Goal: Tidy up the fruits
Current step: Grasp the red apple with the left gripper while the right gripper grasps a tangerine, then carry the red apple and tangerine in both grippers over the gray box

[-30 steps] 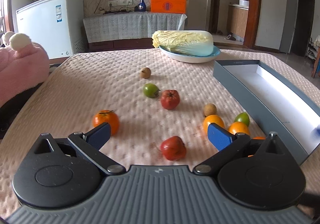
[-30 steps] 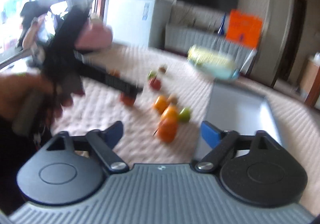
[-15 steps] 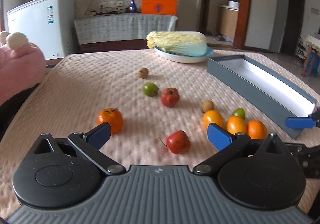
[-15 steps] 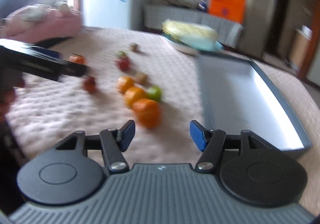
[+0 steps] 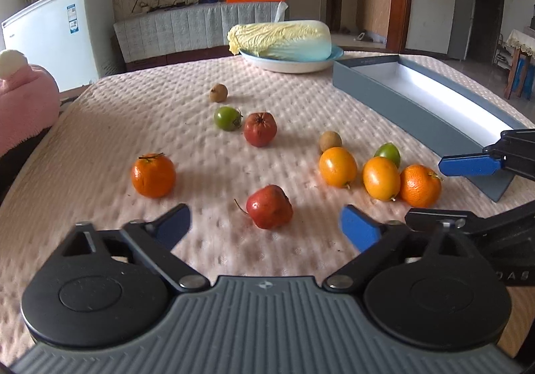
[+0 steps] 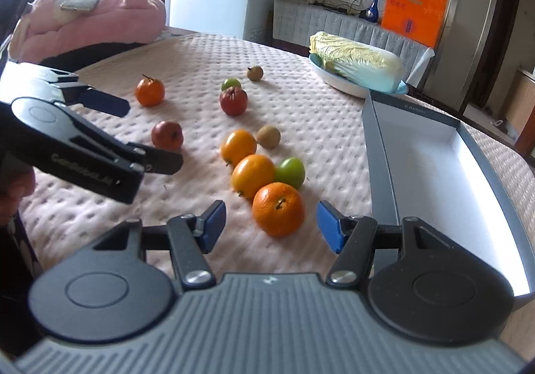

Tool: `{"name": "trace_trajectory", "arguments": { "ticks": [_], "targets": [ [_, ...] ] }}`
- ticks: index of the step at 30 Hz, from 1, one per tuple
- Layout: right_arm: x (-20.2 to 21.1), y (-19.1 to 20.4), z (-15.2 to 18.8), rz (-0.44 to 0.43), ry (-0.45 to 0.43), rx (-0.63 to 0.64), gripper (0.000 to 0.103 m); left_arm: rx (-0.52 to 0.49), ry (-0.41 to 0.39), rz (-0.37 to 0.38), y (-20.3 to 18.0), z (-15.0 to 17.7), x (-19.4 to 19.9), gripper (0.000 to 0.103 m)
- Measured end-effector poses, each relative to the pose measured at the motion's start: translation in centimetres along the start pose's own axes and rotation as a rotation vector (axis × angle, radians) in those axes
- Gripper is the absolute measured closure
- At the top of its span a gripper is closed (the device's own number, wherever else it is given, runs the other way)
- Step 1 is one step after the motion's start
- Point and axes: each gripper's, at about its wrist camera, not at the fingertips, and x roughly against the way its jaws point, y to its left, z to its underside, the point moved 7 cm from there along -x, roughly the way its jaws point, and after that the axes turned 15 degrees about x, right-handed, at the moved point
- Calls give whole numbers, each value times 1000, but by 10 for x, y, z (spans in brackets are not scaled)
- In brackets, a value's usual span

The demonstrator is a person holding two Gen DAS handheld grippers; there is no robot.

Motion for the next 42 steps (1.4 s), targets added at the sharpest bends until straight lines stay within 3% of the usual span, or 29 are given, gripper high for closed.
{"name": "trace_trajectory", "arguments": {
  "ticks": [6,20,27,33,37,42],
  "targets": [
    [-4,-3,4,19,19,-34,40,20,20,-15,4,-2,-7,12],
    [-9,1,3,43,33,-25,41,23,47,29,8,1,-8,30],
    [-11,-1,2,47,32,-25,43,14,44,50,11,1,-7,34],
    [-13,0,0,39,34,-27,52,1,39,67,8,-1,-10,46],
    [-13,0,0,28,37,-32,64,4,41,82,8,-2,-13,58],
    [-13,-1,0,18,40,-39,65,0,42,88,8,-2,-13,70]
  ]
}}
